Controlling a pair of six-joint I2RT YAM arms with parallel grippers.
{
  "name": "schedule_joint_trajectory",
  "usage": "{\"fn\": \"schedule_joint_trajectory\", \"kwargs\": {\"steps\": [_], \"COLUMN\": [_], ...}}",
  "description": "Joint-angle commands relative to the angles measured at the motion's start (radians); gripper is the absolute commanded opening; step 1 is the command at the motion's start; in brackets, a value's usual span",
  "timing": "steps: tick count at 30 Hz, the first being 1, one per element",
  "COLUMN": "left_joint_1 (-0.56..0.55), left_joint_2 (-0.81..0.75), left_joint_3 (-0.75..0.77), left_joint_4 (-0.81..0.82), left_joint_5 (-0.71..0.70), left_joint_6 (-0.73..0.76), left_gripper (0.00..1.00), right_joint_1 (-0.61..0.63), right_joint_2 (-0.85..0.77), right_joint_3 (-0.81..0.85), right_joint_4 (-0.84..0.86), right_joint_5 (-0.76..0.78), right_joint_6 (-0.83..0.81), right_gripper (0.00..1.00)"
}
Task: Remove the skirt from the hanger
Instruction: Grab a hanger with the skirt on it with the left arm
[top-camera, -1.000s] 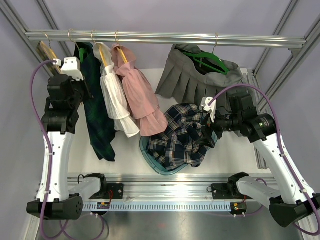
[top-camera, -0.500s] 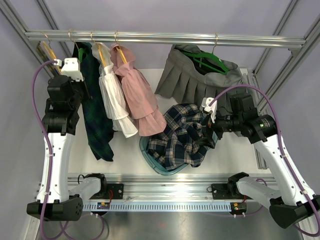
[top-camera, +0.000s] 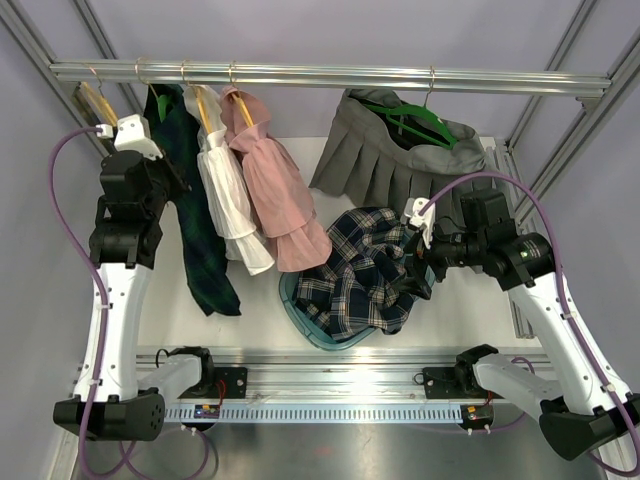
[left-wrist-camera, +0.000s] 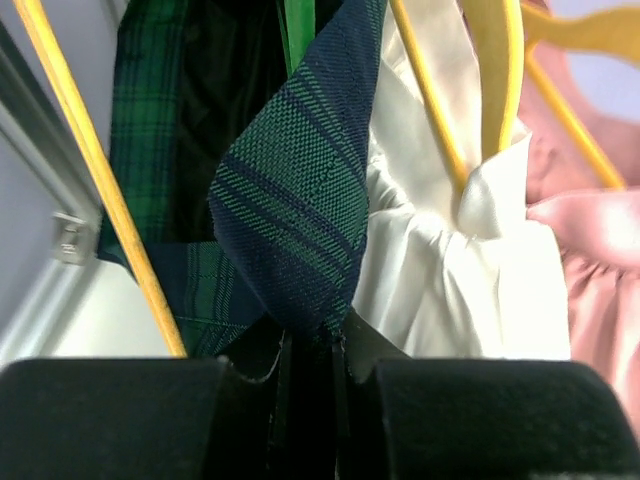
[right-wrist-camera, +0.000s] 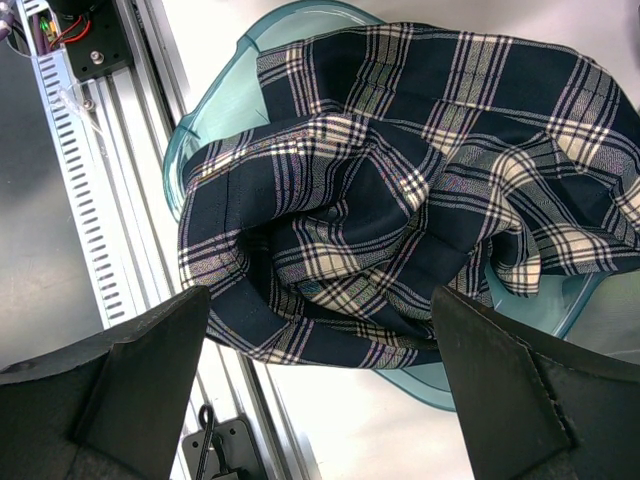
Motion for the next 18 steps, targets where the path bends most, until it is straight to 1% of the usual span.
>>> {"fn": "schedule_joint_trajectory", "kwargs": {"steps": [1,2,5,7,9,14,18], "left_joint_1": [0.002,0.002,0.001,0.002,0.002,0.002,0.002], "left_joint_2": [-0.058,-0.063,-0.074,-0.101,-0.115,-0.117,-0.084], "left_joint_3": [0.021,-0.015,-0.055,-0.112,-0.141,-0.131,-0.074], "left_joint_4": [0.493,0.510,0.538,0.631,0.659,0.716,0.719], "left_joint_5": [-0.037,-0.029,-0.014,-0.003,-0.023,-0.031,0.044], "left_joint_6": [-0.150,-0.168,-0.187,-0.197,-0.201,-0.161,-0.130], "left_gripper": [0.00,0.00,0.00,0.00,0.00,0.00,0.00], "right_joint_1": [-0.008,-0.008,-0.011,-0.011,-0.011,-0.012,-0.011], "right_joint_2": [-0.021,-0.023,-0.027,-0.029,-0.032,-0.033,-0.032], "right_joint_3": [-0.007,-0.011,-0.019,-0.022,-0.027,-0.036,-0.041], "right_joint_4": [0.029,0.030,0.034,0.035,0.037,0.041,0.049], "right_joint_5": [-0.013,-0.013,-0.011,-0.010,-0.010,-0.011,-0.013], "right_joint_6": [0.005,0.006,0.005,0.005,0.005,0.006,0.012], "right_gripper": [0.99,0.99,0.99,0.99,1.00,1.00,1.00]}}
